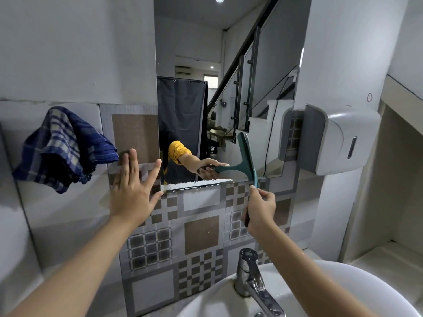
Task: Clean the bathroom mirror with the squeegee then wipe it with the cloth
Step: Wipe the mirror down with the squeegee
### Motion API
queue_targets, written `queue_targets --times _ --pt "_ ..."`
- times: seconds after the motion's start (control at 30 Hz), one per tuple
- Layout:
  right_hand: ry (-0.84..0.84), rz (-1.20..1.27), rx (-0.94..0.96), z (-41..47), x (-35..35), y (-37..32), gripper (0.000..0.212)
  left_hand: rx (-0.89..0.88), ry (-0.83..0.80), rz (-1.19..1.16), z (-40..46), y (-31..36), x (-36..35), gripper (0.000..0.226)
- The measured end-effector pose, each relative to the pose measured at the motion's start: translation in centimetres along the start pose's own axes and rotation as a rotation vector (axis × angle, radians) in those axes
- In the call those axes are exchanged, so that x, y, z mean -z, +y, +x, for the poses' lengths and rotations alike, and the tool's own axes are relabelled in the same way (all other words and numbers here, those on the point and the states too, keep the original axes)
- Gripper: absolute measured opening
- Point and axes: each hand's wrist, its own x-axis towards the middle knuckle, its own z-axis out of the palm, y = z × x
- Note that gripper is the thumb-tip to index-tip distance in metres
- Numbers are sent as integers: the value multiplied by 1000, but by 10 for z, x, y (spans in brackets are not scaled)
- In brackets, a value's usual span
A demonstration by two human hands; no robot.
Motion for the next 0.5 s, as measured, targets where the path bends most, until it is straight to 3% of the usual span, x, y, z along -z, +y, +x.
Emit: queue_targets --times 0.5 --pt "-126 -46 134 -91 -70 60 11 44 -78 -9 -4 -16 26 93"
